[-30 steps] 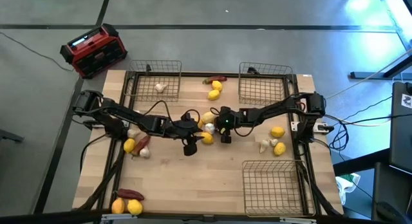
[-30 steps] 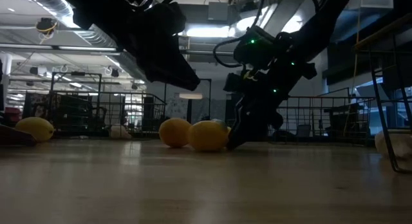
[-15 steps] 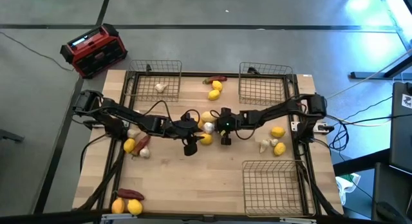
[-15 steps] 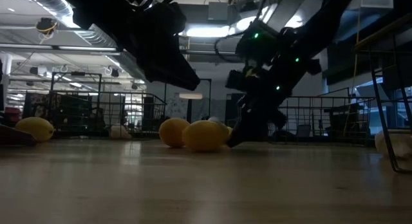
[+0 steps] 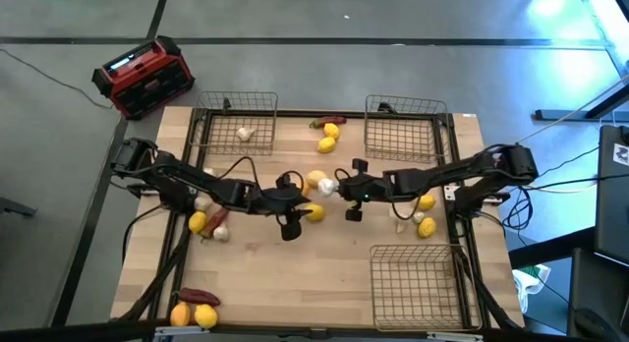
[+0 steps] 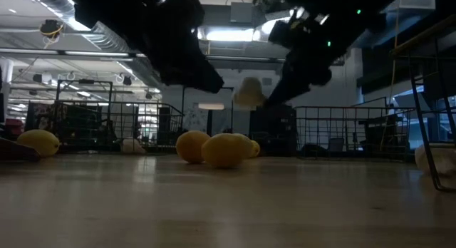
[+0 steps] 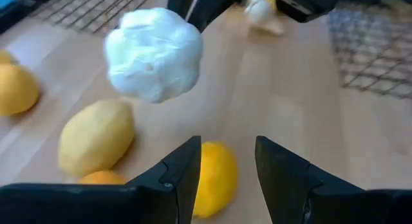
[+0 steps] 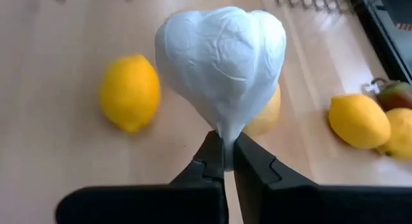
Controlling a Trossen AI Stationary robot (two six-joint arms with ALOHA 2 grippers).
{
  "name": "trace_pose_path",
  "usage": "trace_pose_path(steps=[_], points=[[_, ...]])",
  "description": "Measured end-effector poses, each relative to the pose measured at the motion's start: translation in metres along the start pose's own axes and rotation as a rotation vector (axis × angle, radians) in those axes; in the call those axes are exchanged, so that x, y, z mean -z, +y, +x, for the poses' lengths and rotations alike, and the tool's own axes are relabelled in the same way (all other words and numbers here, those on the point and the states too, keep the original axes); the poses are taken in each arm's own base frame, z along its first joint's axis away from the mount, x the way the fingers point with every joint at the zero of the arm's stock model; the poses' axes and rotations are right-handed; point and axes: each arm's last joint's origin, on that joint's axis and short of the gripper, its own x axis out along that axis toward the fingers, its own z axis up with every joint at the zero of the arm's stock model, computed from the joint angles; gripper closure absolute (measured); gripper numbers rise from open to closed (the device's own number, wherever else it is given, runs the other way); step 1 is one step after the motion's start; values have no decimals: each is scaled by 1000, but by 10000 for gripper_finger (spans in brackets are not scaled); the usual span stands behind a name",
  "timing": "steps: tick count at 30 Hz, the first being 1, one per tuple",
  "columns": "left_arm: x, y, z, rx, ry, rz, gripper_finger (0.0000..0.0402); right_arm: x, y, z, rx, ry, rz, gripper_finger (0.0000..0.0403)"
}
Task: Sort produce into baskets
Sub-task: Put the white garlic into the top left wire basket
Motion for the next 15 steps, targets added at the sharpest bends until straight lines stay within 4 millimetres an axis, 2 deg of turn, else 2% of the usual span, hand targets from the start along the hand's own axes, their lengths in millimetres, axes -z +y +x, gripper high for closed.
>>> trace_pose_path(steps=[7, 12, 15], points=[[-9, -22, -12, 15, -145, 87, 259, -4, 16, -3, -105, -41, 62, 387], [-18, -23, -23, 22, -201, 89, 259, -4, 33, 7, -152, -80, 52, 387], [-19, -22, -23, 21, -201, 68, 259, -3, 44, 17, -181, -101, 46, 387]])
